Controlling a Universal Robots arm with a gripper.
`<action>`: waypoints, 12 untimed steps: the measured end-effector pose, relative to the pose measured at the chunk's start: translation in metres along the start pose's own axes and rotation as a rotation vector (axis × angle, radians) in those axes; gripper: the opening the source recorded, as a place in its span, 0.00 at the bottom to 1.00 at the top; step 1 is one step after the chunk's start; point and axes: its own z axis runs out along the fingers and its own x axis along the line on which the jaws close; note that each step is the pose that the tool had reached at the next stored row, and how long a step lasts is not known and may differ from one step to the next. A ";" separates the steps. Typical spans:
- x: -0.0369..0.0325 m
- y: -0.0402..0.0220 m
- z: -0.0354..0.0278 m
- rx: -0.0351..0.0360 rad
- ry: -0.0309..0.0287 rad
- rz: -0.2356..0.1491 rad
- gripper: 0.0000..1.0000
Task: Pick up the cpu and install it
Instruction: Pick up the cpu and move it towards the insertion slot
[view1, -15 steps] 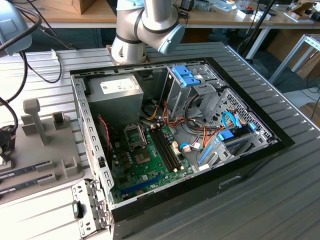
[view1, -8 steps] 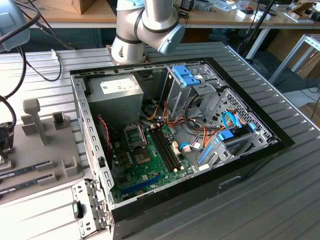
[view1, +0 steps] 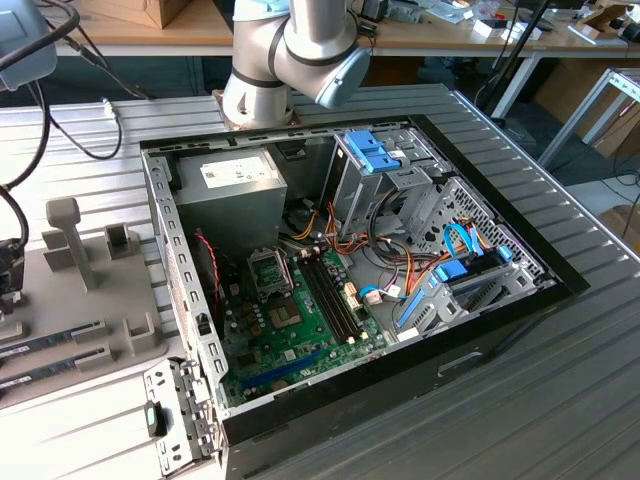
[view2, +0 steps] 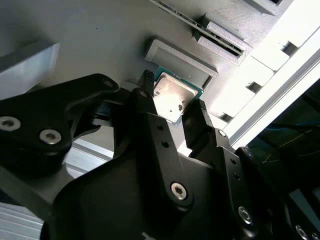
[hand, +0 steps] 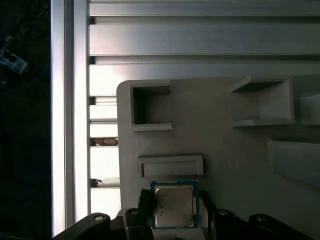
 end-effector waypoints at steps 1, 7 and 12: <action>-0.0001 0.0000 -0.0007 -0.0003 -0.0002 0.000 0.47; -0.0001 0.0001 -0.0045 -0.0007 0.0000 0.000 0.47; -0.0003 0.0002 -0.0077 -0.0013 0.0000 0.000 0.47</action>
